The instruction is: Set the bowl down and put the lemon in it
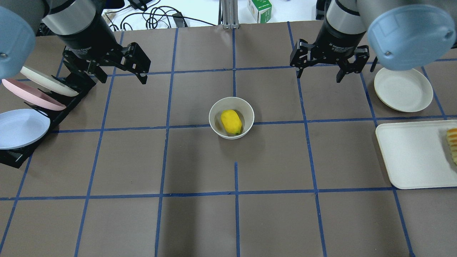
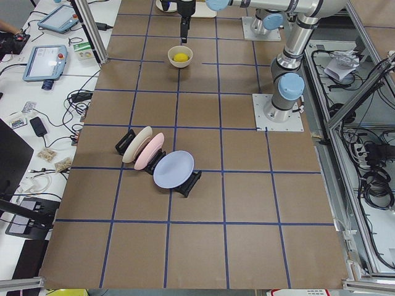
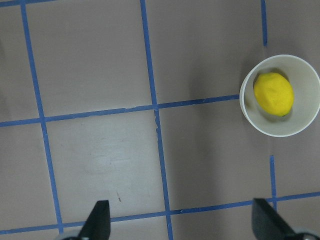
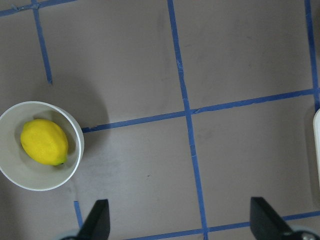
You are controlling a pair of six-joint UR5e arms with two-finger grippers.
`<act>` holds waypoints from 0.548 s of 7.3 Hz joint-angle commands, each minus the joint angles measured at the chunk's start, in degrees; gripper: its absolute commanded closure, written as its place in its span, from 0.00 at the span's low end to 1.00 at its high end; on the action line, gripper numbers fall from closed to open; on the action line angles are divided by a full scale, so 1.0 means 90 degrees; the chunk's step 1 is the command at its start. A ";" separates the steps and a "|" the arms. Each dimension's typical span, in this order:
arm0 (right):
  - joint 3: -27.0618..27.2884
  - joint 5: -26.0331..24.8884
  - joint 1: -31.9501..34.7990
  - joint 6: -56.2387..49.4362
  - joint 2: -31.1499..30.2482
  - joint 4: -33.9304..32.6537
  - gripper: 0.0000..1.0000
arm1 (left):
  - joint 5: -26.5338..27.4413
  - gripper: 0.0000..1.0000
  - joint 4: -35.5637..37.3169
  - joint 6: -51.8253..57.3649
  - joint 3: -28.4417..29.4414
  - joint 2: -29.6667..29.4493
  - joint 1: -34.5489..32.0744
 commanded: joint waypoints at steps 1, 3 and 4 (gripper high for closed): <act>0.0059 -0.0126 -0.0375 -0.0340 -0.0194 0.0363 0.00 | 0.0008 0.00 -0.0001 -0.0008 -0.0007 0.0001 -0.0021; 0.0079 -0.0127 -0.0357 -0.0321 -0.0282 0.0473 0.00 | -0.0011 0.00 -0.0001 0.0002 -0.0017 -0.0018 -0.0002; 0.0079 -0.0127 -0.0357 -0.0311 -0.0282 0.0464 0.00 | -0.0031 0.00 -0.0001 -0.0008 -0.0017 -0.0028 -0.0001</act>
